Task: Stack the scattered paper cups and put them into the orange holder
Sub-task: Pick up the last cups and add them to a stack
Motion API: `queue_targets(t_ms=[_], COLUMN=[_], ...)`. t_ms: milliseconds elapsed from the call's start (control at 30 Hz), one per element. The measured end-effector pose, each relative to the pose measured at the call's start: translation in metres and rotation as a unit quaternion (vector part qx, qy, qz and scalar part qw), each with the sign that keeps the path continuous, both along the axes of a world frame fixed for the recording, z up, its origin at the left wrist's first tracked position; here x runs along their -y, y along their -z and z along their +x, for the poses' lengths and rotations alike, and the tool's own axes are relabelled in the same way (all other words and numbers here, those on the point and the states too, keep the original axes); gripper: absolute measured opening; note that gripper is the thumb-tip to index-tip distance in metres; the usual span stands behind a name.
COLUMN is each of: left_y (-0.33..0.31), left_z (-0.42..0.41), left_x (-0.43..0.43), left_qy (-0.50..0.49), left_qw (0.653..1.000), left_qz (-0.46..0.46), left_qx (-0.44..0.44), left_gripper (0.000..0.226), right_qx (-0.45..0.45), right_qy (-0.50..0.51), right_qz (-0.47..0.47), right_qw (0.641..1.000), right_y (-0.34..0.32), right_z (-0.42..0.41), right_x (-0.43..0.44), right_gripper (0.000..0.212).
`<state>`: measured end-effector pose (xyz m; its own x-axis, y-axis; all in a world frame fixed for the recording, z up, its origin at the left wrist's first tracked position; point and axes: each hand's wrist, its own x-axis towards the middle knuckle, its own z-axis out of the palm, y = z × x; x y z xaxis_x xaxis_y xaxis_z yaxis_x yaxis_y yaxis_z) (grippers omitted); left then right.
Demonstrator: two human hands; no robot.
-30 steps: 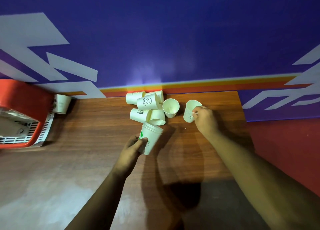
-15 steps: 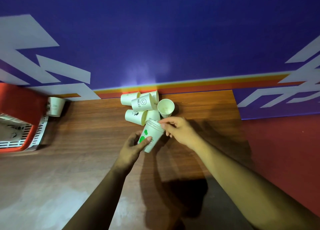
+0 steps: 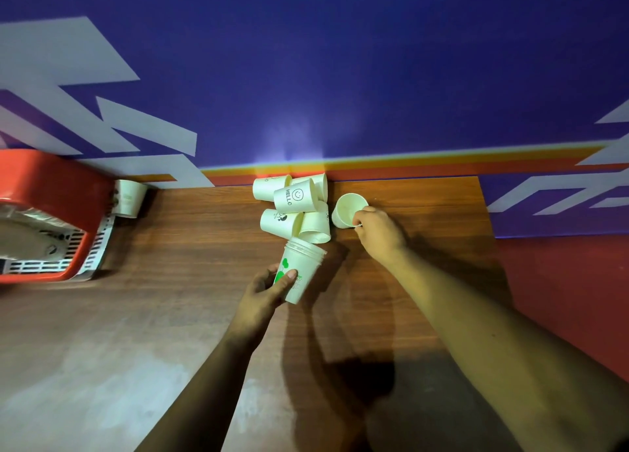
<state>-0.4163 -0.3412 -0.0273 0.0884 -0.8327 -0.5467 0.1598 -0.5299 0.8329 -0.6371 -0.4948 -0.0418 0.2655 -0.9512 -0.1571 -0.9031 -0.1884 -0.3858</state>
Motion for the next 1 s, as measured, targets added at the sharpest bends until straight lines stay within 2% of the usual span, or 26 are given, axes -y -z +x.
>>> queue_targets(t_ms=[67,167,233,333,500,567,733,867,1000], left_y=[0.001,0.003,0.005,0.002,-0.01,-0.011,-0.01,-0.009,-0.006], left_z=[0.0,0.001,0.001,-0.003,-0.005,-0.003,0.01,0.014,0.026], left_x=[0.0,0.0,-0.001,0.001,0.008,0.009,0.004,0.001,0.002], left_qy=[-0.005,-0.018,-0.023,-0.015,0.009,0.004,0.035,0.032,0.032], left_qw=[1.0,1.0,1.0,1.0,0.999,0.999,0.997,0.997,0.997], left_qz=[0.004,0.007,0.001,-0.009,-0.039,-0.046,-0.065,-0.07,-0.065], left_qx=[-0.002,-0.003,0.002,0.008,0.014,0.014,0.01,-0.024,-0.026], left_gripper=[0.049,0.052,0.052,0.048,0.049,0.048,0.048,0.048,0.048], right_qx=[0.032,0.165,0.256,0.352,0.441,0.458,0.419,0.425,0.425], right_qy=[0.048,0.146,0.158,0.127,0.101,0.11,0.078,0.087,0.091], right_qz=[-0.015,-0.086,-0.089,-0.018,0.122,0.14,0.16,0.222,0.222], right_qw=[0.998,0.972,0.95,0.927,0.884,0.871,0.89,0.873,0.872], right_y=[-0.001,-0.012,-0.025,-0.05,-0.068,-0.069,-0.076,-0.074,-0.064], right_z=[-0.004,-0.011,-0.013,-0.007,0.01,0.012,0.02,0.041,0.055], right_x=[-0.004,-0.015,-0.025,-0.042,-0.059,-0.058,-0.055,-0.065,-0.075], right_gripper=[0.015,0.008,0.006,0.005,0.012,0.013,0.013,0.014,0.013])
